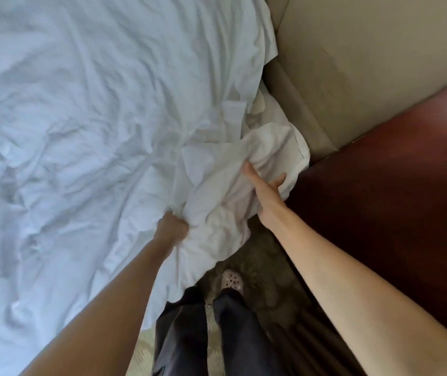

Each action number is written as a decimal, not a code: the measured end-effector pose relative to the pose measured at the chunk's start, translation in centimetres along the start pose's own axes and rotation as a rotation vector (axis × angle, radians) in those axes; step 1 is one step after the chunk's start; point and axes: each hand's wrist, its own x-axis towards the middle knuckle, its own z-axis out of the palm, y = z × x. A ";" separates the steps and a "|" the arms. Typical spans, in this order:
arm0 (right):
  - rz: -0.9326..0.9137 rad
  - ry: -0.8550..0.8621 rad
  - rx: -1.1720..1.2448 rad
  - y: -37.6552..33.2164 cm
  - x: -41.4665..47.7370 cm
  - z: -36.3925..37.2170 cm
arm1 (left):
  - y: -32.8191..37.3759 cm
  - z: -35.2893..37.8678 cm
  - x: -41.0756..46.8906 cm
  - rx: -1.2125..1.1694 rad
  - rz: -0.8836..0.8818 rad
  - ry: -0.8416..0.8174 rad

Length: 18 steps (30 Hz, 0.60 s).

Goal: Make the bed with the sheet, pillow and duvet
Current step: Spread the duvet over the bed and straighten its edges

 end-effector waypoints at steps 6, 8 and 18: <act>-0.198 -0.042 -0.239 -0.7 -1.7 0.7 | 0.7 1.6 -2.8 0.324 0.169 -0.156; -0.223 0.352 -0.330 1.0 -1.4 -1.7 | 1.2 2.7 -3.6 0.485 0.237 -0.182; 0.291 0.641 -0.344 6.7 0.0 -8.6 | 0.1 5.2 -4.2 0.439 0.259 -0.553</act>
